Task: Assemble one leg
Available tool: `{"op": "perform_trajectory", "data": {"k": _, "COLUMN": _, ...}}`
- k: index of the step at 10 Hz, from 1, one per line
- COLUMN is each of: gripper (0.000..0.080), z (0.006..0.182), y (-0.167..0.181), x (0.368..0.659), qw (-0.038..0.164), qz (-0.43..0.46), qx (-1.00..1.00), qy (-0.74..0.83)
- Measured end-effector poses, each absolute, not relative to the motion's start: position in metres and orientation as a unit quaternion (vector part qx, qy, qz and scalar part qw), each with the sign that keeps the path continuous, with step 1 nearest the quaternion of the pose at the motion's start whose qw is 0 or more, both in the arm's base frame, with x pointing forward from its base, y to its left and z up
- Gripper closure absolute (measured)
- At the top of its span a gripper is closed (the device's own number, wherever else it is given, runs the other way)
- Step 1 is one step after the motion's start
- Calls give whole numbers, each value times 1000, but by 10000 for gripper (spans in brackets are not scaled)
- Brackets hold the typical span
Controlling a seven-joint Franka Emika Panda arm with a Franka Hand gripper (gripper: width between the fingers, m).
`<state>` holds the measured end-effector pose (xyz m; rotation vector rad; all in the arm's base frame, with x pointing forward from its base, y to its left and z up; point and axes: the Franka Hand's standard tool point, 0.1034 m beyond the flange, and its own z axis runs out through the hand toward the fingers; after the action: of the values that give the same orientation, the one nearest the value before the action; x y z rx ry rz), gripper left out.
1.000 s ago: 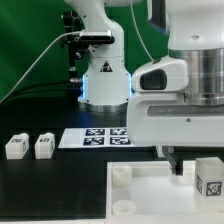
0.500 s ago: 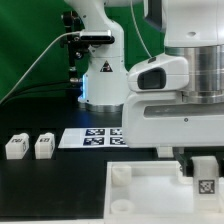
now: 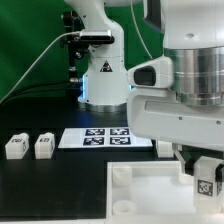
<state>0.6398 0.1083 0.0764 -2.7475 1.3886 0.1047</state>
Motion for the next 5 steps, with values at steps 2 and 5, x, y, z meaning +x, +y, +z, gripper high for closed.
{"op": "perform_trajectory", "data": {"k": 2, "gripper": 508, "z": 76, "y": 106, "x": 638, "qw": 43, "qz": 62, "qx": -759, "qy": 646}}
{"op": "perform_trajectory", "data": {"k": 5, "gripper": 506, "z": 78, "y": 104, "x": 636, "qw": 50, "qz": 80, "qx": -660, "qy": 745}}
